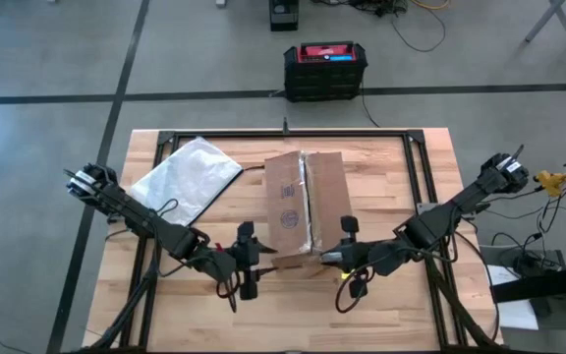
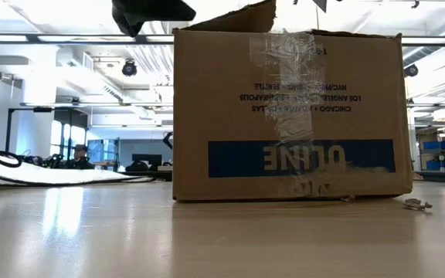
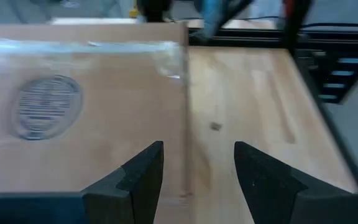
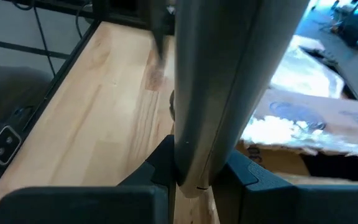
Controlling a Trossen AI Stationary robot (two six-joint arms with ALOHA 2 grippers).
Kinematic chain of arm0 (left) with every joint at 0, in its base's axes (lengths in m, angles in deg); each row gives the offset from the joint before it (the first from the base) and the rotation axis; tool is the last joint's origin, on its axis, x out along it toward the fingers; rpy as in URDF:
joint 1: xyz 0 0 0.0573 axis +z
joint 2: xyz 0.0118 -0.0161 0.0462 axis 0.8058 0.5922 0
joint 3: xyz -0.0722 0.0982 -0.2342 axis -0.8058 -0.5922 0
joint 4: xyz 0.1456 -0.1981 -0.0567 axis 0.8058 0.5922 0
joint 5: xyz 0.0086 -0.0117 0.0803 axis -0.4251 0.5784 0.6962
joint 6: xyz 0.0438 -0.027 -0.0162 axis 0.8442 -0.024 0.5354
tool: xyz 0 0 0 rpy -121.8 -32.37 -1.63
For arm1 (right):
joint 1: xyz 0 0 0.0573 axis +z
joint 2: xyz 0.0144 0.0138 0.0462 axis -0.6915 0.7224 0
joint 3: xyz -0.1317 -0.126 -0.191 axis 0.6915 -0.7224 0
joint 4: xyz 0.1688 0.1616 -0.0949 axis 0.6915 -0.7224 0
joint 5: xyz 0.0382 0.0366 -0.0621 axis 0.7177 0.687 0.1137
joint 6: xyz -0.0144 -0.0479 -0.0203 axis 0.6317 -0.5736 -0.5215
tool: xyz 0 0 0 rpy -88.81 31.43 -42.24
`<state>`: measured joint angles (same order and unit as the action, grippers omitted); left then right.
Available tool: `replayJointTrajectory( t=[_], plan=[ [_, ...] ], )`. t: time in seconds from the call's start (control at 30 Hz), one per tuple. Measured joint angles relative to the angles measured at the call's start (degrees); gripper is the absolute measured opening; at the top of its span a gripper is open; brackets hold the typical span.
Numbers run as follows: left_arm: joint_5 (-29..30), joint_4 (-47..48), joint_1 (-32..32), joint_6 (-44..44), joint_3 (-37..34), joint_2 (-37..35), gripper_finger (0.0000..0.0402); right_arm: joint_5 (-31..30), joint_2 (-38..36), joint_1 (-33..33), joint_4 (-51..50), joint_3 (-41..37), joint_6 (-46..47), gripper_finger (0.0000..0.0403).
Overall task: Unpack boxes
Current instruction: Open the cardboard box using knife
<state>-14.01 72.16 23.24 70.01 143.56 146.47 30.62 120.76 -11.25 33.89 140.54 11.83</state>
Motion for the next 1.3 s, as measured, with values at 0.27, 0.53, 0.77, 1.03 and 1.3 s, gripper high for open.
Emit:
replayJointTrajectory(
  t=[0.27,0.53,0.77,1.03,1.3],
  plan=[
    [-2.9,3.3,0.3,7.6,6.2,-0.7,0.0179,-0.9,0.0,0.3,0.9,0.0,-0.7,0.0048],
    [4.0,0.6,5.2,11.2,7.1,4.8,0.0158,-2.7,0.0,0.2,7.1,-0.7,-6.3,0.0048],
    [1.7,-2.6,6.4,9.6,6.6,11.4,0.0155,0.9,0.4,-0.4,15.7,-5.8,-6.9,0.0048],
    [1.9,-0.5,6.3,6.0,6.9,12.8,0.0152,3.5,0.6,-3.2,19.4,-7.9,-7.9,0.0048],
    [1.4,0.5,6.3,5.9,6.8,12.3,0.0157,5.3,2.1,-5.4,20.5,-8.0,-9.2,0.0048]
  ],
)
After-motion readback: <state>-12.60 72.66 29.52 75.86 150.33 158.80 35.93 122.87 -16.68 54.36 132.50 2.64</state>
